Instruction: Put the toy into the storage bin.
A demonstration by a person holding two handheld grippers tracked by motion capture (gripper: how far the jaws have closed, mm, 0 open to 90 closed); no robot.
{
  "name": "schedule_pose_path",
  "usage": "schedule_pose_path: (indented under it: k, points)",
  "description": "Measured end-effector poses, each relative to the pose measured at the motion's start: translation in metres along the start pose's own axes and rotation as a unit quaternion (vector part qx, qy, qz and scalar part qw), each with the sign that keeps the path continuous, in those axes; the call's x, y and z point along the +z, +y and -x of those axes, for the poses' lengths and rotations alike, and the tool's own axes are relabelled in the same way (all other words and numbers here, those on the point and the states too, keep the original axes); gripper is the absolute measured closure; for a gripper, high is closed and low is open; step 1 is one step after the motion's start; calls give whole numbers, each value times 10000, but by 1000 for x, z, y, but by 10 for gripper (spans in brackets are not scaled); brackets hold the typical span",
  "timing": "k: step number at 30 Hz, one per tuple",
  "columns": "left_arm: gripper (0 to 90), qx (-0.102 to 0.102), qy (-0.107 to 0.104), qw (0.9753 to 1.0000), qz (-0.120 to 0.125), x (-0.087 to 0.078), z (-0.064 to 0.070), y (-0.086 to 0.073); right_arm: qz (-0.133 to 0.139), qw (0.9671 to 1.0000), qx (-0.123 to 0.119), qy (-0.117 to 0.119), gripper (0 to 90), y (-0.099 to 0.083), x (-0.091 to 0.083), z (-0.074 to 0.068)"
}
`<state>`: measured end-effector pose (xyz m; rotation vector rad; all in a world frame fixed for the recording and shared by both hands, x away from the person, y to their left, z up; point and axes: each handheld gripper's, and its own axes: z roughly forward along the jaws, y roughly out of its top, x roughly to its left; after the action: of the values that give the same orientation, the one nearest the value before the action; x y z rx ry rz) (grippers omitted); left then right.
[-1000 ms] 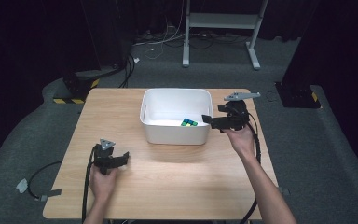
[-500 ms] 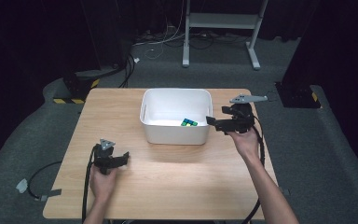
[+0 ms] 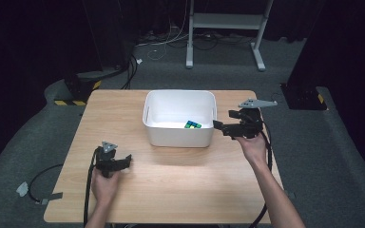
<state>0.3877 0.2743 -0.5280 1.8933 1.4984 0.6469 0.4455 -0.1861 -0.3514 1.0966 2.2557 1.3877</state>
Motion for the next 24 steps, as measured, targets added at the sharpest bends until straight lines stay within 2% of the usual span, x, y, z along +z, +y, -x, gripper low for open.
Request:
schedule_pose_path:
  k: [24]
  points:
    - [166,-2,0,10000,2,0,0,0,102,9999,46,3,189,-16,-12,0]
